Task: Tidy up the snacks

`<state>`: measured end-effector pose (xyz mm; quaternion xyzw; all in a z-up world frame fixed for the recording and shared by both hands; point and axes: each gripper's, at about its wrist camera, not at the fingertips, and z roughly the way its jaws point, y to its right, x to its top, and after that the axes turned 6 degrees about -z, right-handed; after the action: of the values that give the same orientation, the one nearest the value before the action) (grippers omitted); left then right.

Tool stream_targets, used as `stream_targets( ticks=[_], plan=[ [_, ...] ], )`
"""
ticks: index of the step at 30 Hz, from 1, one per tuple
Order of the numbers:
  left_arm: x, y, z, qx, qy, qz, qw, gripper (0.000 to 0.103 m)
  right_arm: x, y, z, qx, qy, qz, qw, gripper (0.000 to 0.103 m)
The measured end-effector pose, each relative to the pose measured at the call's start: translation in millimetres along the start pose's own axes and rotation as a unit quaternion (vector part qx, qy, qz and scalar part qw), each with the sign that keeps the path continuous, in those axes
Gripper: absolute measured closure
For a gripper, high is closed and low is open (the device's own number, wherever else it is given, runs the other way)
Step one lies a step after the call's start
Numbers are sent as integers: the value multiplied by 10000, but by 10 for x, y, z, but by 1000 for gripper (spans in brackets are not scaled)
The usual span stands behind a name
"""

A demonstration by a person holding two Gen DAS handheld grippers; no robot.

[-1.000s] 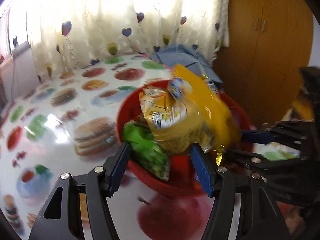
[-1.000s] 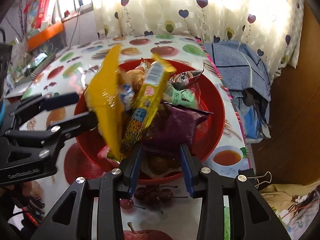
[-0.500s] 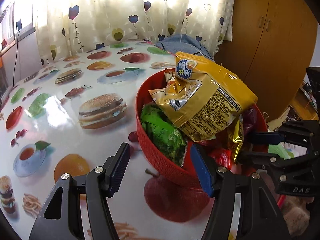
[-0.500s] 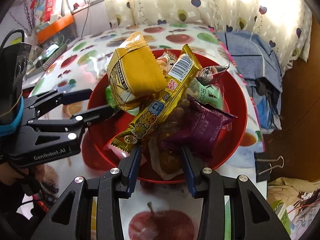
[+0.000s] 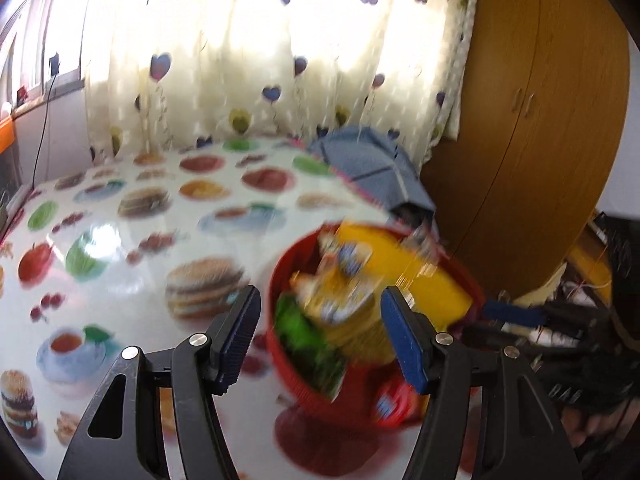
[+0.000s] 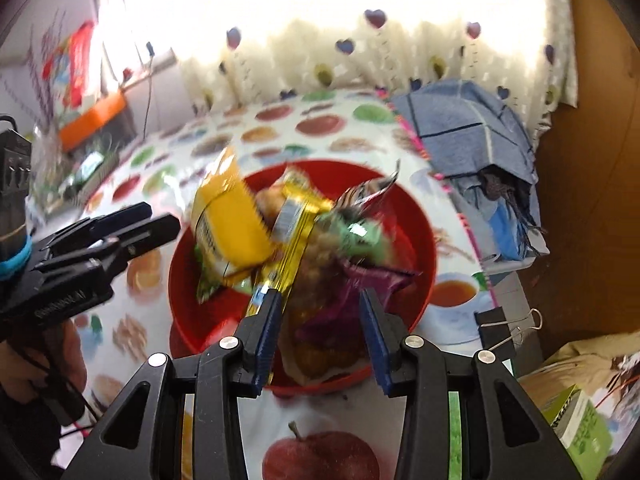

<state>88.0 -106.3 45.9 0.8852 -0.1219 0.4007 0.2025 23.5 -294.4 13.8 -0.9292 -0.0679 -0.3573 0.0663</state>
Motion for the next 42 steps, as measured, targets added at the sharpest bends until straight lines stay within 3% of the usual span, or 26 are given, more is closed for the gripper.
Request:
stream_targets(
  ticks=[6, 19, 24, 42],
  plan=[
    [142, 208, 191, 35, -40, 214, 9998, 40, 10, 112, -14, -94, 96, 264, 9996, 64],
    [-207, 192, 246, -100, -519, 315, 9981, 40, -74, 196, 45, 83, 42, 356, 9993, 64],
    [-241, 238, 162, -25, -454, 397, 9982, 40, -84, 206, 40, 129, 56, 374, 9992, 64],
    [-343, -52, -118, 61, -377, -287, 9989, 40, -39, 41, -117, -102, 211, 83, 9997, 64]
  ],
)
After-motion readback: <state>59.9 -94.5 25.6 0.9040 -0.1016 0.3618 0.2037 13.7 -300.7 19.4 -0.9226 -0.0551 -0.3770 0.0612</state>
